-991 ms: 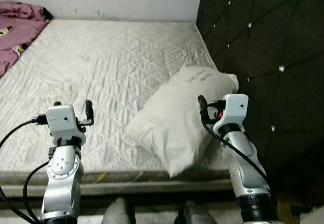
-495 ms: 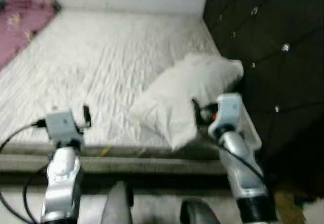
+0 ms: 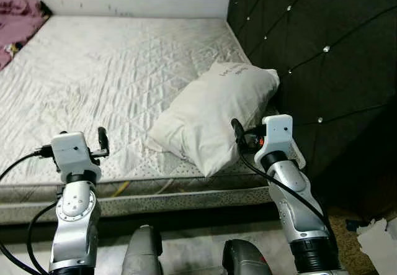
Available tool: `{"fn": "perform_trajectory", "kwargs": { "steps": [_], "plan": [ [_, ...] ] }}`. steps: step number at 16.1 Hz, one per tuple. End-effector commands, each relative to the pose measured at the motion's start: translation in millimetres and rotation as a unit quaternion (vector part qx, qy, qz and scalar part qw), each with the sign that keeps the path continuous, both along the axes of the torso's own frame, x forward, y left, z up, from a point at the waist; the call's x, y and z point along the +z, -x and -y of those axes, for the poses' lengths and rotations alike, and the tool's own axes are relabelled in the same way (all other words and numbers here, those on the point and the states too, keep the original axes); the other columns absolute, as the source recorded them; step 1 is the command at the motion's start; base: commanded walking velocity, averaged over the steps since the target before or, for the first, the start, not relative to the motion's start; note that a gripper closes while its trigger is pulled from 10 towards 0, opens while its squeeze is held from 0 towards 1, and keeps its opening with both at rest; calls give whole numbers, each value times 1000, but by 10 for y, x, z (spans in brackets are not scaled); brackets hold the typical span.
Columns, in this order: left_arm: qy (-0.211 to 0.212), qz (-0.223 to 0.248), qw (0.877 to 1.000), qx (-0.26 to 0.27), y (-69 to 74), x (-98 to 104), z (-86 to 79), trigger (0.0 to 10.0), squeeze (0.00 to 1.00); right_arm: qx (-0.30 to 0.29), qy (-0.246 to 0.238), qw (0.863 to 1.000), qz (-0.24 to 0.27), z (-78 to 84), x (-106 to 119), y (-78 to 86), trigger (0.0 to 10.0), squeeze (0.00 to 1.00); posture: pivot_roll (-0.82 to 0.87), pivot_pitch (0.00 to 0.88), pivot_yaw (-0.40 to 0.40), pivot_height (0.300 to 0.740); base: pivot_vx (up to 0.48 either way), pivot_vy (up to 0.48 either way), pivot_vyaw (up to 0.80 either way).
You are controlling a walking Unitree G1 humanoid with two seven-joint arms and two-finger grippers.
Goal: Clean up the room
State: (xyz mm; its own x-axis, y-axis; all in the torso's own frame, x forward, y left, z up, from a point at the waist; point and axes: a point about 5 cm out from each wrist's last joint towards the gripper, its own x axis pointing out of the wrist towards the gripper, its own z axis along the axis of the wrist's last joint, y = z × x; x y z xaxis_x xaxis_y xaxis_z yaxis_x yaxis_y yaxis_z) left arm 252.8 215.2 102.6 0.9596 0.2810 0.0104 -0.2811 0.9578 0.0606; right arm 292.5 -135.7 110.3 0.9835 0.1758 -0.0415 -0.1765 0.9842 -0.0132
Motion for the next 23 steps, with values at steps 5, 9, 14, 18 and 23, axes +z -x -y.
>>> {"fn": "perform_trajectory", "kwargs": {
  "steps": [5, 9, 14, 18, 23],
  "plan": [
    [2, 7, 1000, -13, -9, 37, 32, 10000, 0, 10, -1, 1000, 14, -15, 75, 11, 10000, 0, -89, 0, -26, 662, 417, 0, 0],
    [10, 13, 1000, -26, -25, 39, 67, 10000, 0, 11, 1, 1000, 13, -6, 76, 14, 10000, 0, -92, 0, -28, 662, 475, 0, 0],
    [21, 12, 999, -22, -35, 38, 87, 10000, 0, 13, 2, 1000, 11, -2, 73, 12, 10000, 0, -89, 0, -33, 662, 0, 0, 0],
    [22, 12, 1000, -15, -54, 53, 84, 10000, 0, 13, -3, 1000, 8, -5, 73, 7, 10000, 0, -92, 0, -36, 632, 0, 0, 0],
    [15, 6, 1000, 14, -49, 45, 36, 10000, 0, 19, -1, 1000, 0, -13, 58, -3, 10000, 0, -93, 0, -38, 592, 0, 0, 0]
  ]
}}
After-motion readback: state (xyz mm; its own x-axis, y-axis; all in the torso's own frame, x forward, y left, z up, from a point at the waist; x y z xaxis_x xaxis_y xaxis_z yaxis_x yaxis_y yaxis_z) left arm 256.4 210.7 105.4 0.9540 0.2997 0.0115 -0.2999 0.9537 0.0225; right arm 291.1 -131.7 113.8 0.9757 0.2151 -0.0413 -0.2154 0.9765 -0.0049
